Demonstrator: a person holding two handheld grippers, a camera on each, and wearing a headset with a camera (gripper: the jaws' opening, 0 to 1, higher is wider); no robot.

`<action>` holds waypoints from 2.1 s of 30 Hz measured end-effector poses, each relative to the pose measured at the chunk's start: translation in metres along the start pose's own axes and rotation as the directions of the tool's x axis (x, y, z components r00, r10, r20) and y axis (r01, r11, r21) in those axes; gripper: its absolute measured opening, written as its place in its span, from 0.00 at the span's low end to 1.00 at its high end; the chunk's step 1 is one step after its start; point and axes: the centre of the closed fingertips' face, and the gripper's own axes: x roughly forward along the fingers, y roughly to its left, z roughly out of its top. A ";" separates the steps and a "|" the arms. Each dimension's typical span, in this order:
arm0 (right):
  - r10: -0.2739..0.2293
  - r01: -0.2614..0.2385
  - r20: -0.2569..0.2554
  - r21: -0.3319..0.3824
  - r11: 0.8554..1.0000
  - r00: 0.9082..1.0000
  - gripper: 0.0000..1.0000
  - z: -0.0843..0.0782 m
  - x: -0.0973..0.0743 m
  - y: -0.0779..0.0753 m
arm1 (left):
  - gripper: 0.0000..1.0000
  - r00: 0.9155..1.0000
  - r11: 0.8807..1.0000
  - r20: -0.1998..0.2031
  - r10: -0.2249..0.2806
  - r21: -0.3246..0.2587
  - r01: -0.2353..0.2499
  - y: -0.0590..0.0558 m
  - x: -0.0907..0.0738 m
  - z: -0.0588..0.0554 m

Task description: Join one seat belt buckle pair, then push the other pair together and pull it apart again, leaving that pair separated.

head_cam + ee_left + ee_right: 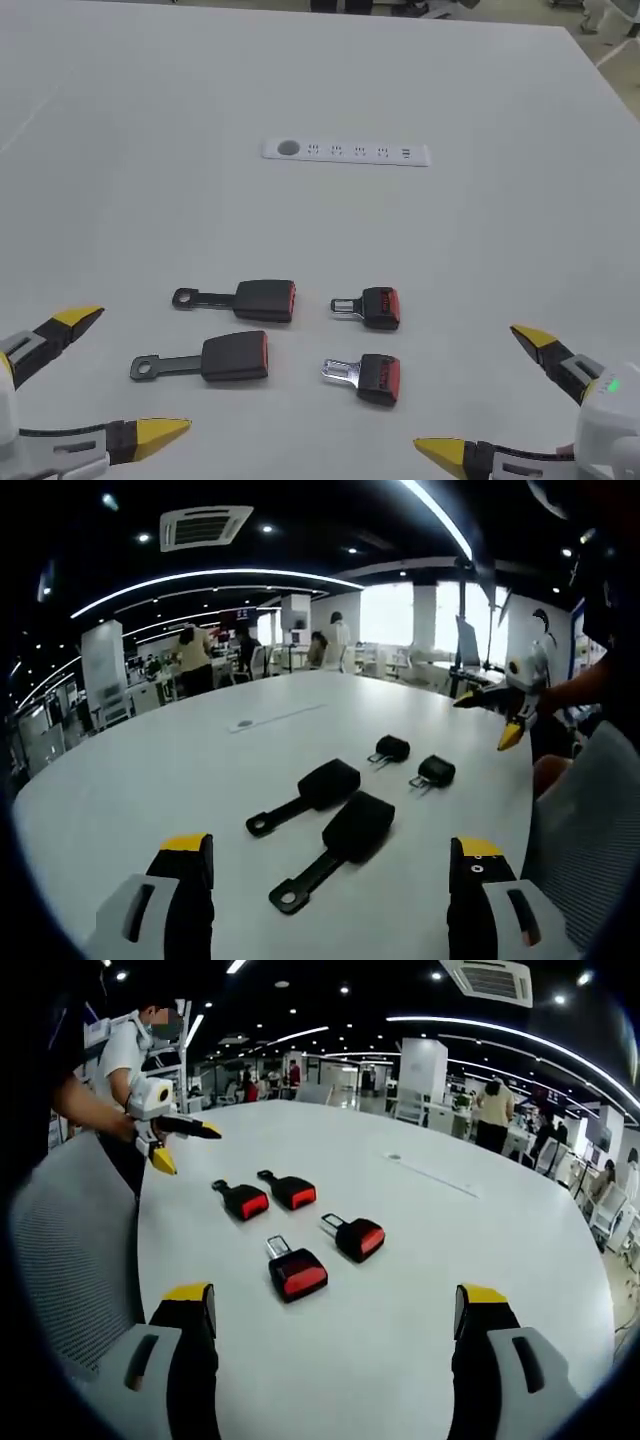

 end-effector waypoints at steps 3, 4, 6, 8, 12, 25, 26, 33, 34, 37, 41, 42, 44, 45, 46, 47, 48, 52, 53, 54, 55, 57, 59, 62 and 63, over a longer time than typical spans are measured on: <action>0.000 0.000 -0.002 0.001 1.000 1.000 1.00 -0.001 0.000 0.000 | 1.00 1.000 1.000 -0.001 -0.002 0.000 0.002 0.000 0.000 0.000; 0.001 -0.001 -0.003 0.002 1.000 1.000 1.00 -0.001 0.000 0.000 | 1.00 1.000 1.000 -0.001 -0.001 0.000 0.001 0.000 0.000 0.000; 0.002 -0.002 -0.003 0.002 1.000 1.000 1.00 -0.002 0.000 -0.001 | 1.00 1.000 1.000 -0.002 -0.001 0.001 0.001 0.000 0.000 0.000; 0.002 -0.002 -0.005 0.002 1.000 1.000 1.00 -0.003 0.000 -0.001 | 1.00 1.000 1.000 -0.002 -0.001 0.001 0.001 0.000 0.000 0.000; 0.003 -0.003 -0.005 0.002 1.000 1.000 1.00 -0.004 0.000 -0.002 | 1.00 1.000 1.000 -0.004 -0.002 0.003 0.002 0.000 0.000 0.000; 0.012 -0.013 -0.025 -0.015 1.000 1.000 0.99 -0.006 0.001 -0.005 | 1.00 0.999 0.998 -0.026 -0.036 0.047 0.037 0.007 0.009 0.002; 0.014 -0.014 -0.027 -0.016 1.000 1.000 0.99 -0.005 0.002 -0.005 | 1.00 0.999 0.998 -0.028 -0.039 0.052 0.040 0.006 0.010 0.003; 0.033 -0.034 -0.039 -0.027 0.999 0.999 0.99 -0.005 0.005 -0.006 | 1.00 0.997 0.995 -0.048 -0.067 0.067 0.070 0.006 0.016 0.003; 0.037 -0.039 -0.043 -0.031 0.999 0.998 0.99 -0.004 0.006 -0.005 | 1.00 0.996 0.995 -0.055 -0.074 0.069 0.077 0.006 0.017 0.001; 0.051 -0.053 -0.055 -0.037 0.998 0.997 0.99 -0.006 0.008 -0.005 | 0.98 0.993 0.993 -0.070 -0.090 0.074 0.095 0.004 0.018 -0.001; 0.080 -0.084 -0.071 -0.051 0.995 0.994 0.97 -0.008 0.011 -0.002 | 0.97 0.990 0.990 -0.092 -0.104 0.082 0.112 0.003 0.021 -0.005; 0.086 -0.090 -0.076 -0.054 0.994 0.993 0.96 -0.008 0.012 -0.002 | 0.96 0.988 0.989 -0.105 -0.118 0.081 0.126 0.003 0.021 -0.007; 0.095 -0.100 -0.085 -0.061 0.993 0.992 0.94 -0.009 0.013 -0.001 | 0.93 0.985 0.987 -0.115 -0.128 0.084 0.138 0.002 0.023 -0.008; 0.101 -0.107 -0.090 -0.066 0.992 0.991 0.92 -0.009 0.014 0.000 | 0.92 0.983 0.985 -0.122 -0.135 0.091 0.147 0.001 0.024 -0.009; 0.105 -0.111 -0.093 -0.067 0.992 0.990 0.91 -0.008 0.015 0.001 | 0.91 0.982 0.984 -0.126 -0.138 0.093 0.151 0.001 0.025 -0.009; 0.112 -0.119 -0.097 -0.070 0.991 0.989 0.90 -0.009 0.016 0.001 | 0.91 0.981 0.983 -0.130 -0.144 0.096 0.157 0.001 0.026 -0.008; 0.118 -0.125 -0.100 -0.071 0.990 0.988 0.90 -0.009 0.017 0.001 | 0.90 0.980 0.982 -0.134 -0.148 0.098 0.162 0.001 0.027 -0.008; 0.139 -0.150 -0.115 -0.085 0.985 0.984 0.85 -0.010 0.021 0.002 | 0.85 0.973 0.976 -0.156 -0.172 0.109 0.190 -0.002 0.032 -0.007; 0.145 -0.156 -0.119 -0.090 0.984 0.982 0.83 -0.010 0.023 0.002 | 0.84 0.970 0.973 -0.163 -0.178 0.117 0.198 -0.003 0.034 -0.007; 0.150 -0.161 -0.121 -0.092 0.983 0.981 0.81 -0.010 0.023 0.003 | 0.83 0.968 0.971 -0.170 -0.184 0.122 0.206 -0.004 0.035 -0.008; 0.152 -0.164 -0.123 -0.093 0.982 0.981 0.80 -0.010 0.024 0.003 | 0.81 0.964 0.968 -0.181 -0.193 0.127 0.218 -0.005 0.037 -0.009; 0.165 -0.179 -0.132 -0.098 0.979 0.977 0.78 -0.011 0.026 0.004 | 0.79 0.957 0.962 -0.202 -0.206 0.138 0.236 -0.006 0.040 -0.011; 0.175 -0.191 -0.141 -0.103 0.976 0.974 0.75 -0.011 0.028 0.006 | 0.76 0.951 0.955 -0.221 -0.217 0.154 0.254 -0.006 0.043 -0.012; 0.192 -0.209 -0.155 -0.108 0.972 0.969 0.71 -0.013 0.031 0.008 | 0.71 0.940 0.946 -0.249 -0.232 0.165 0.278 -0.007 0.047 -0.015; 0.196 -0.214 -0.158 -0.106 0.971 0.968 0.71 -0.013 0.031 0.008 | 0.70 0.936 0.943 -0.260 -0.238 0.170 0.287 -0.008 0.049 -0.016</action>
